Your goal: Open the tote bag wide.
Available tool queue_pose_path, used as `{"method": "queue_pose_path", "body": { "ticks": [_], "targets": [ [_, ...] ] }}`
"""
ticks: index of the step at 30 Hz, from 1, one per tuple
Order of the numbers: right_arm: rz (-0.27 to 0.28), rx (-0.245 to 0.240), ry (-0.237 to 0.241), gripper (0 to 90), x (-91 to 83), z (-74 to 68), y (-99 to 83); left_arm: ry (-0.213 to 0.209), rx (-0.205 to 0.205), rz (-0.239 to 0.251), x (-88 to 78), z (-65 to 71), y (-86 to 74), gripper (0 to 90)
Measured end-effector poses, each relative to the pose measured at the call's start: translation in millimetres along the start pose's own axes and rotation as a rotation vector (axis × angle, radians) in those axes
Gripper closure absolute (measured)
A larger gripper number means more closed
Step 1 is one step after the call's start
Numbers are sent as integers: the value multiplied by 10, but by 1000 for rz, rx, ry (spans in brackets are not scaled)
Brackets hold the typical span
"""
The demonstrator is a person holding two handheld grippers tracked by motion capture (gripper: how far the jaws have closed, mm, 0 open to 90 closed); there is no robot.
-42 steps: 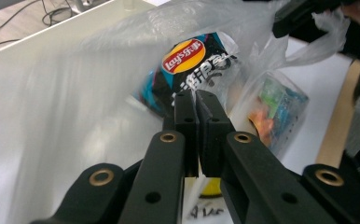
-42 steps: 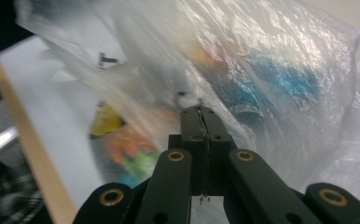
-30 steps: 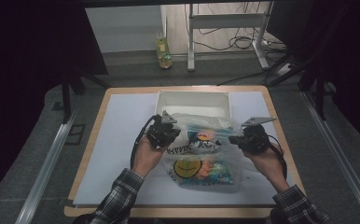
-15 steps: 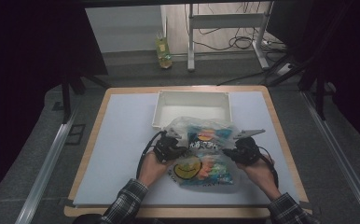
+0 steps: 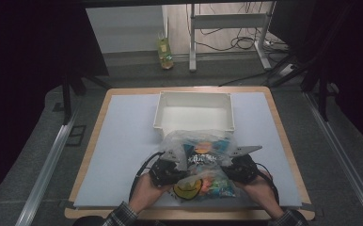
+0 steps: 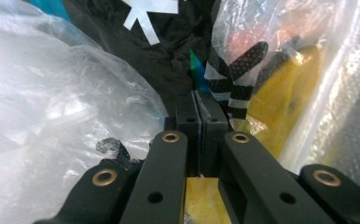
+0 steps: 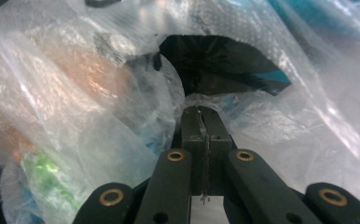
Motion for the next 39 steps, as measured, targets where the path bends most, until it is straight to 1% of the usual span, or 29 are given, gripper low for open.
{"method": "queue_pose_path", "body": {
  "ticks": [2, 3, 5, 7, 9, 12, 13, 15, 17, 19, 21, 22, 23, 24, 27, 28, 30, 32, 34, 37, 39],
  "targets": [
    [10, -21, -37, 891, -82, -1, 21, 82, 21, 27, -168, -29, 47, 885],
    [20, -28, -52, 891, -132, 11, 40, 103, 21, 47, -257, -41, 90, 885],
    [43, -29, -77, 891, -239, 45, 88, 115, 26, 83, -397, -43, 200, 885],
    [66, -28, -94, 891, -341, 82, 160, 127, 54, 98, -472, -25, 328, 879],
    [92, -35, -114, 891, -431, 108, 253, 109, 66, 115, -481, -2, 464, 874],
    [116, -44, -130, 891, -506, 157, 391, 93, 83, 124, -402, 13, 634, 870],
    [121, -41, -135, 891, -512, 180, 430, 114, 88, 129, -374, -4, 680, 868],
    [114, -38, -142, 891, -496, 234, 492, 177, 92, 129, -320, -80, 753, 868],
    [105, -38, -150, 891, -459, 288, 531, 208, 68, 138, -283, -201, 802, 869],
    [101, -36, -175, 891, -427, 352, 565, 243, 45, 120, -230, -344, 822, 873],
    [109, -24, -183, 891, -397, 423, 596, 267, 23, 99, -155, -473, 820, 875],
    [103, -23, -199, 891, -378, 455, 607, 280, 13, 95, -108, -523, 814, 877],
    [97, -22, -214, 891, -356, 490, 613, 293, 13, 86, -74, -576, 804, 877],
    [95, -16, -222, 891, -331, 526, 617, 301, 8, 90, -33, -620, 795, 877],
    [79, -3, -263, 892, -259, 633, 613, 284, -20, 99, 64, -705, 771, 872],
    [75, 6, -268, 892, -238, 669, 609, 288, -19, 100, 94, -725, 768, 872],
    [64, 28, -283, 892, -192, 740, 596, 314, -16, 89, 147, -773, 766, 871],
    [48, 47, -283, 892, -140, 798, 575, 324, -26, 78, 199, -827, 760, 874],
    [33, 60, -283, 892, -84, 840, 548, 346, -27, 47, 252, -871, 740, 874],
    [10, 71, -268, 892, 6, 864, 497, 373, -30, 7, 312, -920, 682, 884],
    [-8, 77, -249, 892, 68, 863, 453, 391, -27, -19, 335, -934, 630, 890]
  ]
}}
Point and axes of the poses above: each handheld gripper's, and its own axes: x roughly forward along the jaws, y roughly out of its top, z roughly to its right, the point moved 3 cm from there along x, roughly forward along the jaws, and after that the axes turned 1 degree about y, right-handed, at the moved point
